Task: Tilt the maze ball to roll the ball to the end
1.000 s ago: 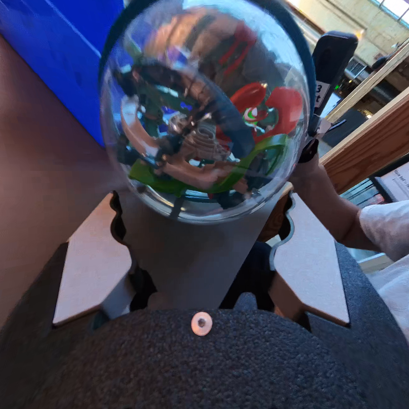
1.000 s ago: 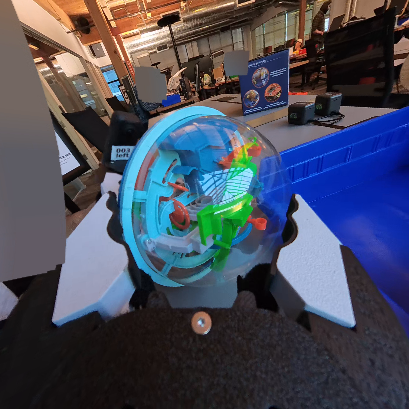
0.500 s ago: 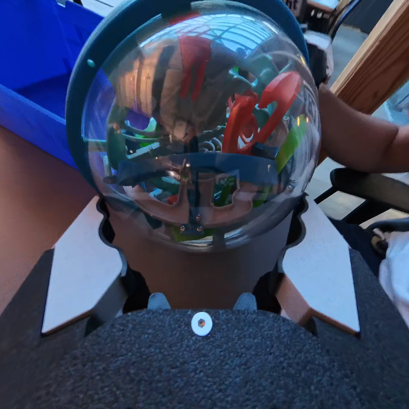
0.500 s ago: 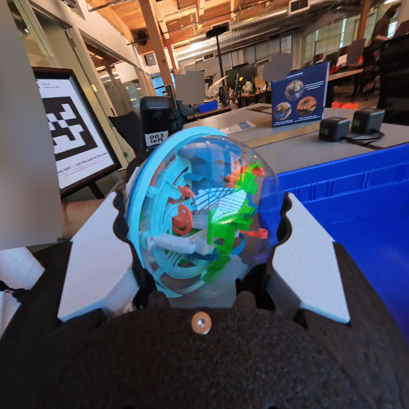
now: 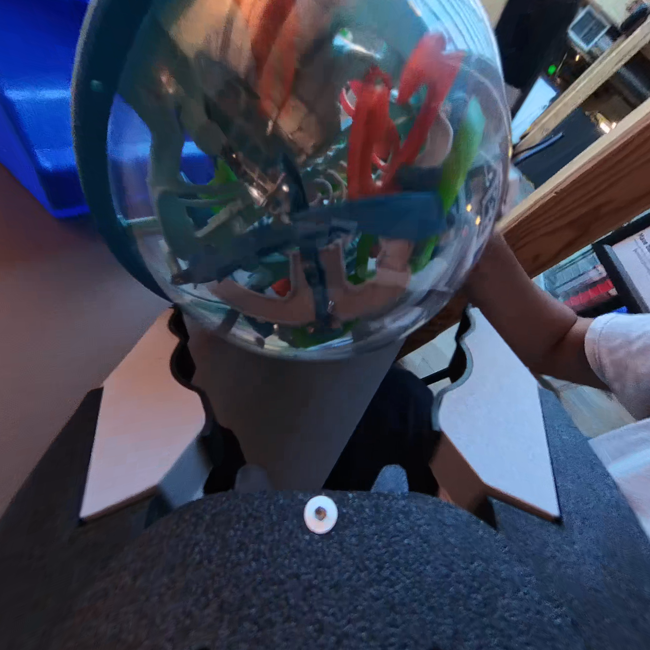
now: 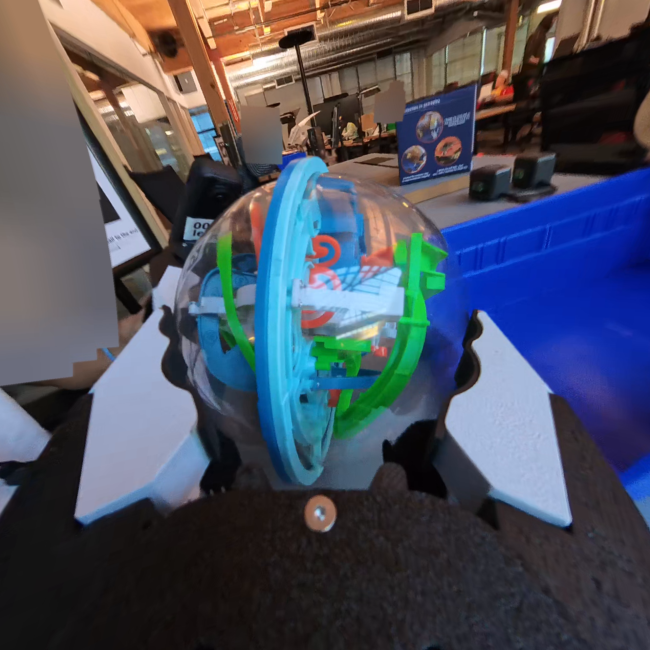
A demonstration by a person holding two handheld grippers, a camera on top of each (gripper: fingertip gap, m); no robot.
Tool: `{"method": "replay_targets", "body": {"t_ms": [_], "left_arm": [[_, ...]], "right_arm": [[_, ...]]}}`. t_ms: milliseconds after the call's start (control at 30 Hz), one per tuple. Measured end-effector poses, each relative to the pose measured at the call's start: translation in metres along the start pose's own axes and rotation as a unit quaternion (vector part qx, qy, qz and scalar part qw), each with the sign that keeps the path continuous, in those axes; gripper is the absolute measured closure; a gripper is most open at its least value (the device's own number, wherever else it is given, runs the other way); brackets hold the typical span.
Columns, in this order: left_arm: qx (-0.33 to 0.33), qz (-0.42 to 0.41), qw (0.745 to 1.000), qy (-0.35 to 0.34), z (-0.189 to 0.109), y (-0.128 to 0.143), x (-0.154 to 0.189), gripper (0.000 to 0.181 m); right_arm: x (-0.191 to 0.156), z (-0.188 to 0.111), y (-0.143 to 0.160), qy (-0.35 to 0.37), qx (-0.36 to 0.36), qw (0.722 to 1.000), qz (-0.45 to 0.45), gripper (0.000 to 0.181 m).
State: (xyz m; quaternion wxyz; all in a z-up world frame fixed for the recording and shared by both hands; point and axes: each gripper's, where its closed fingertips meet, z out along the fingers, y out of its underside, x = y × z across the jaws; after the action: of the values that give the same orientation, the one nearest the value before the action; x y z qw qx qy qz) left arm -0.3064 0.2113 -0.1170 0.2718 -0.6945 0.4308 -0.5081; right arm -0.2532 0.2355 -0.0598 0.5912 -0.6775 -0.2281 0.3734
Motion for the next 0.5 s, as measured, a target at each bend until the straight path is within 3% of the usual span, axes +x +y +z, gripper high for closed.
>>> {"method": "replay_targets", "body": {"t_ms": [67, 133, 233, 333, 500], "left_arm": [[0.009, 0.023, 1.000, -0.008, -0.007, -0.006, -0.010, 0.043], [0.004, 0.017, 1.000, -0.002, -0.010, -0.013, -0.020, 0.022], [-0.008, -0.003, 0.998, 0.059, -0.006, -0.022, -0.018, 0.023], [-0.031, -0.019, 0.996, 0.085, 0.003, -0.014, -0.014, 0.022], [-0.013, -0.021, 0.996, 0.091, 0.000, -0.008, -0.009, 0.023]], "right_arm": [[0.011, -0.002, 0.001, -0.003, -0.001, 0.999, 0.052, 0.028], [0.018, -0.002, 0.002, -0.015, -0.003, 0.996, 0.086, 0.028], [0.015, 0.004, 0.003, -0.050, -0.004, 0.994, 0.097, 0.028], [0.009, 0.009, 0.006, -0.071, -0.019, 0.991, 0.116, 0.028], [0.002, 0.011, 0.003, -0.073, -0.025, 0.992, 0.099, 0.028]]}}
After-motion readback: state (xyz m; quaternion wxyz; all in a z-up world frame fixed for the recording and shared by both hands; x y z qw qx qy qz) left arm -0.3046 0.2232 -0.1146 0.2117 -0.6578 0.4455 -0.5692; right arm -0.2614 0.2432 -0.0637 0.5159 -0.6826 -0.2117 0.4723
